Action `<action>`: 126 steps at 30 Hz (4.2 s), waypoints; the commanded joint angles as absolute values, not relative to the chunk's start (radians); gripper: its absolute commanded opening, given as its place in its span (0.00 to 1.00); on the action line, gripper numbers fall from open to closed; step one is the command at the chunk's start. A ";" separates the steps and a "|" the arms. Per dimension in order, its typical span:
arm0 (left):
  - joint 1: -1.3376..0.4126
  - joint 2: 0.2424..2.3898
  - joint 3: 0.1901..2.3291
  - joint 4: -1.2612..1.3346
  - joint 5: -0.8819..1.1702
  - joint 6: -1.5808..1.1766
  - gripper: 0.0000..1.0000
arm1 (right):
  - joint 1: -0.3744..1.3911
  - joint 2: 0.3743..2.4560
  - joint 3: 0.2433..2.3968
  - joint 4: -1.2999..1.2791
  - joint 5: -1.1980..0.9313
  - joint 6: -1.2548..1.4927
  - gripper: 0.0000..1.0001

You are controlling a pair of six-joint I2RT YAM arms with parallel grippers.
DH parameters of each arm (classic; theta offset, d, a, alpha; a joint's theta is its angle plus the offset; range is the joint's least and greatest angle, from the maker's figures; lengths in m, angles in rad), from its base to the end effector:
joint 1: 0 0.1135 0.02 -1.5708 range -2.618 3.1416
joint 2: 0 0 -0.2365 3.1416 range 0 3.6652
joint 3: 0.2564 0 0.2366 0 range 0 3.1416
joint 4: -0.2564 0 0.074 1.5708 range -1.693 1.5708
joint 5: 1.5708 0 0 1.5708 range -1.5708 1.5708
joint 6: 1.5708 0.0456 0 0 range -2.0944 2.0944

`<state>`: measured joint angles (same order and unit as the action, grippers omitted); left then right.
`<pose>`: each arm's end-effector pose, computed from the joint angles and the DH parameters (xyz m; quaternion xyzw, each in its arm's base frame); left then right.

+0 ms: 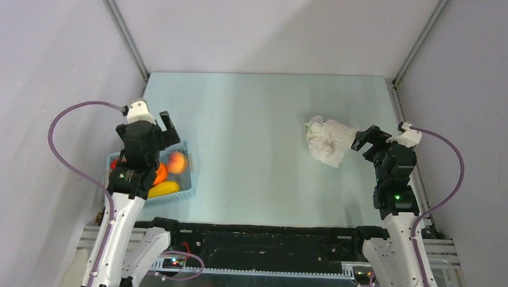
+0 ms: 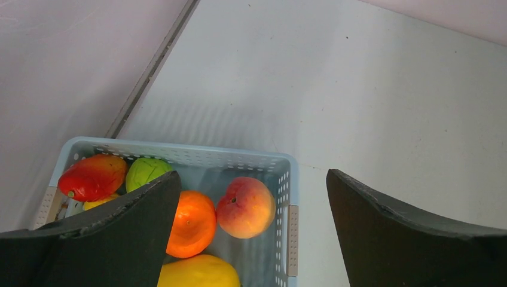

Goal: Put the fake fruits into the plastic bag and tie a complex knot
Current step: Pick up the plastic bag from the corner of the board, then open the plastic bag at the center of the board.

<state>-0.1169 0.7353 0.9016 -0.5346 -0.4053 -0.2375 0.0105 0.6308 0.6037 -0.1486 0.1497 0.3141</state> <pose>0.1695 -0.0018 0.3275 -0.1623 0.7994 0.0657 0.5747 0.1767 -0.0049 0.2859 0.1631 0.7482 0.0469 0.6414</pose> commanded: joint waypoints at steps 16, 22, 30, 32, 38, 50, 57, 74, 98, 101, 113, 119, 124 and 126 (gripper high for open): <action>-0.108 0.849 1.055 -0.481 -0.215 -0.250 0.99 | 0.014 0.695 0.722 -0.266 0.085 0.357 1.00; -0.108 0.905 1.075 -0.422 -0.093 -0.239 0.99 | 0.021 0.777 0.780 -0.342 0.013 0.403 1.00; -0.119 0.836 0.964 -0.398 -0.121 -0.191 0.99 | 0.232 0.872 0.819 -0.483 0.205 0.413 1.00; -0.119 0.830 0.961 -0.400 -0.124 -0.189 0.99 | 0.299 0.900 0.819 -0.506 0.310 0.436 1.00; -0.120 0.831 0.963 -0.399 -0.081 -0.201 0.99 | 0.292 1.003 0.801 -0.431 0.328 0.513 0.98; -0.121 0.817 0.954 -0.378 -0.015 -0.209 0.99 | 0.212 1.254 0.788 -0.221 0.201 0.471 0.75; -0.125 0.819 0.950 -0.373 -0.008 -0.214 0.99 | 0.213 1.310 0.787 -0.191 0.236 0.444 0.61; -0.526 0.920 1.054 -0.366 0.219 -0.004 0.99 | 0.434 1.096 0.780 -0.143 -0.225 0.304 0.00; -0.601 1.031 0.988 -0.325 0.345 -0.077 0.95 | 0.572 1.156 0.781 -0.058 -0.644 0.333 0.00; -0.601 1.052 0.996 -0.317 0.345 -0.105 0.81 | 0.575 1.157 0.780 -0.060 -0.633 0.333 0.00; -0.601 1.079 0.998 -0.313 0.366 -0.134 0.24 | 0.587 1.134 0.781 -0.089 -0.543 0.325 0.00; -0.635 1.022 0.956 -0.305 0.351 -0.045 0.00 | 0.578 1.085 0.780 -0.189 -0.277 0.340 0.04; -0.794 0.992 0.919 -0.353 0.223 0.116 0.00 | 0.642 0.983 0.780 -0.239 -0.129 0.265 0.59; -0.825 1.008 0.920 -0.363 0.204 0.128 0.00 | 0.690 0.941 0.781 -0.243 -0.078 0.230 0.71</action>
<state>-0.7620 1.0073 0.9310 -0.3477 0.2874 0.0204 0.6132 1.0275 0.7704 -0.2241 -0.2398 0.3088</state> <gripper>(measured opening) 0.011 0.598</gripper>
